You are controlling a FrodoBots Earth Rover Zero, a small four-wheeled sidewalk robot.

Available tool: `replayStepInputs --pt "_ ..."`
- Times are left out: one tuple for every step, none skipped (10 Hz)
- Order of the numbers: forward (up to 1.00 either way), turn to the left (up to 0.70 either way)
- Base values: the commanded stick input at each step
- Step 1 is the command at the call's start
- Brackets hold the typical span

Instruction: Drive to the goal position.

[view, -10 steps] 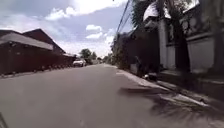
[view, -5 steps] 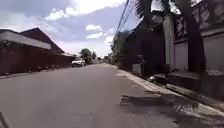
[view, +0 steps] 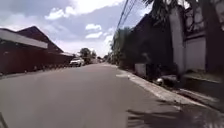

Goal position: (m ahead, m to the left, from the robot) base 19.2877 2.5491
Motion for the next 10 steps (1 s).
replayStepInputs --pt "1.0 0.0" --pt "1.0 0.0" --pt "1.0 0.0" --pt "1.0 0.0" --pt "1.0 0.01" --pt "1.0 0.3" --pt "1.0 0.4" --pt "1.0 0.4" --pt "1.0 0.18" --pt "1.0 0.0"
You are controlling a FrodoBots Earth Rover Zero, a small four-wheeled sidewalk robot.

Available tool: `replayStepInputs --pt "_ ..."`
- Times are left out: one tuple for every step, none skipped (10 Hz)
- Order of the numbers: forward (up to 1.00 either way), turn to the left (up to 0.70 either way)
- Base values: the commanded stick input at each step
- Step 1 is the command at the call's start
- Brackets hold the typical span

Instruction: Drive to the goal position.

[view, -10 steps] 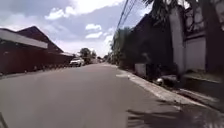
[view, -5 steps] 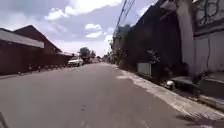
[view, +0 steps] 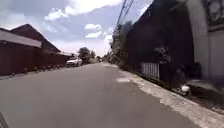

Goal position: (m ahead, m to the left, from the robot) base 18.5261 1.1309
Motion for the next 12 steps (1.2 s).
replayStepInputs --pt "1.0 0.0" --pt "1.0 0.0" --pt "1.0 0.0" --pt "1.0 0.0" --pt "1.0 0.0" --pt "1.0 0.0" --pt "1.0 0.0" --pt "1.0 0.0" --pt "1.0 0.0" --pt "1.0 0.0" --pt "1.0 0.0" --pt "1.0 0.0"
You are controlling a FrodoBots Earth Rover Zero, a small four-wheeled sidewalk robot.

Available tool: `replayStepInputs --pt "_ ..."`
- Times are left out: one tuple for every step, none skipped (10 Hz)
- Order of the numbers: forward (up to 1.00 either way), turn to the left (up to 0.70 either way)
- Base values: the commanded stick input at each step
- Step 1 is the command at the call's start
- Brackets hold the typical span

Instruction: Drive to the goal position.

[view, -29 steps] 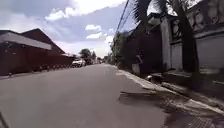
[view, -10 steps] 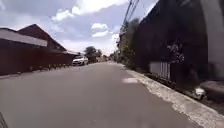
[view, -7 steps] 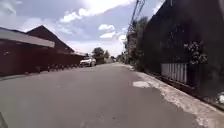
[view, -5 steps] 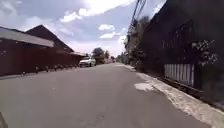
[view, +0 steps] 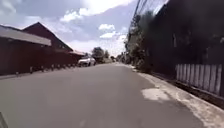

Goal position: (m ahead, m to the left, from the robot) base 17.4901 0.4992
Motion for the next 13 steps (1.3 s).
replayStepInputs --pt "1.0 0.0" --pt "1.0 0.0" --pt "1.0 0.0" --pt "1.0 0.0" --pt "1.0 0.0" --pt "1.0 0.0" --pt "1.0 0.0" --pt "1.0 0.0" --pt "1.0 0.0" --pt "1.0 0.0" --pt "1.0 0.0" --pt "1.0 0.0" --pt "1.0 0.0"
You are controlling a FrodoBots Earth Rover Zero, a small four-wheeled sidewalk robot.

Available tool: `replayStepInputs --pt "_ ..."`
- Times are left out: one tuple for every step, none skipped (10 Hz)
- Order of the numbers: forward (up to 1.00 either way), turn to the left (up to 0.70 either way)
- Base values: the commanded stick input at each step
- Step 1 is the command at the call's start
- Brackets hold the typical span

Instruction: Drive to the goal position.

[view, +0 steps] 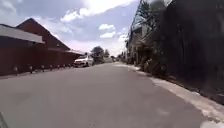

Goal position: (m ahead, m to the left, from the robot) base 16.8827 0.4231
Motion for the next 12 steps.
replayStepInputs --pt "1.0 0.0" --pt "1.0 0.0" --pt "1.0 0.0" --pt "1.0 0.0" --pt "1.0 0.0" --pt "1.0 0.0" --pt "1.0 0.0" --pt "1.0 0.0" --pt "1.0 0.0" --pt "1.0 0.0" --pt "1.0 0.0" --pt "1.0 0.0"
